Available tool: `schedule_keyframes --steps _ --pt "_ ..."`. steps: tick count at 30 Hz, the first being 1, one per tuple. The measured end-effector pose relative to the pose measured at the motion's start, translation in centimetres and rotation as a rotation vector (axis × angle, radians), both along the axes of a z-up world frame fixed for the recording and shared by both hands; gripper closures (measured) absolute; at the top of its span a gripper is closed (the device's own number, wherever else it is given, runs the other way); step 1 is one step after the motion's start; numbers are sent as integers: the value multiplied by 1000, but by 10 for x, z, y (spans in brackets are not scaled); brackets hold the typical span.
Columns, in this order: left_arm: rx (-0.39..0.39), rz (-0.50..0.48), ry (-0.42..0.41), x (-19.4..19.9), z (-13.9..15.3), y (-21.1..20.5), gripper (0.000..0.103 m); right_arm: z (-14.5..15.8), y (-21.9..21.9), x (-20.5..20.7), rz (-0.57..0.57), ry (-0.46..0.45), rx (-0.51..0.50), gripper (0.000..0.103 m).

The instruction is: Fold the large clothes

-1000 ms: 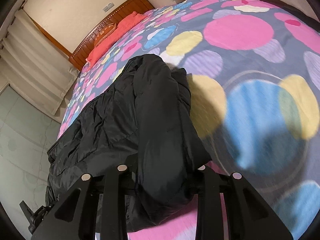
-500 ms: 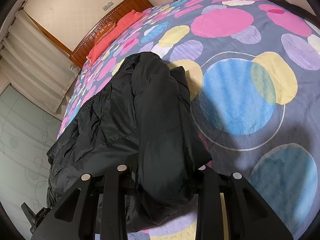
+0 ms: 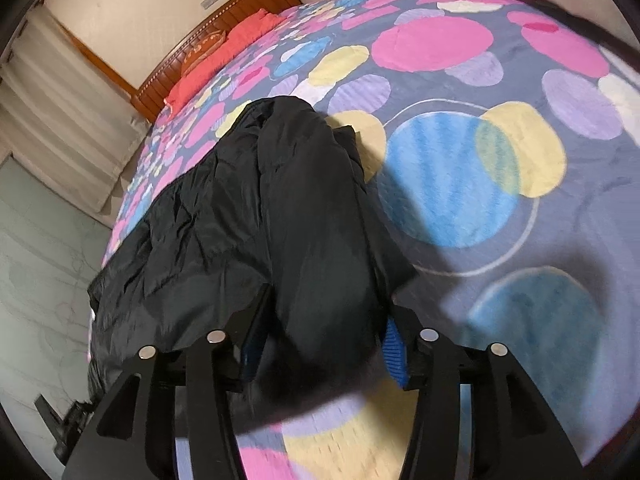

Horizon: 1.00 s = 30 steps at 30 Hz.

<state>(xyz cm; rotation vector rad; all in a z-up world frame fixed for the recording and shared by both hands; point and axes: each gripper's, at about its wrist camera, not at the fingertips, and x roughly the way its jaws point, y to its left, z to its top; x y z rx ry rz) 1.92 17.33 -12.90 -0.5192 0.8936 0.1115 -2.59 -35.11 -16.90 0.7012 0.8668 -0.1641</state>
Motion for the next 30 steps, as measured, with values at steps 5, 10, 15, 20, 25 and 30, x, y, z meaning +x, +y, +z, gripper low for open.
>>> schedule_keyframes --steps 5,10,15,20,25,30 --pt "24 -3 11 -10 2 9 41 17 8 -26 42 31 -103 48" --pt "4 12 14 -25 8 21 39 33 17 -42 63 22 -180 48" --pt "65 22 -8 -36 25 24 39 56 47 -25 150 -45 -237 48" --pt "77 10 -36 -28 39 28 35 63 99 18 295 -68 -294 48" --pt "81 -21 -22 -6 38 30 34 69 156 76 385 -89 -413 48" --pt "73 -31 6 21 31 31 34 60 200 114 411 -79 -565 48"
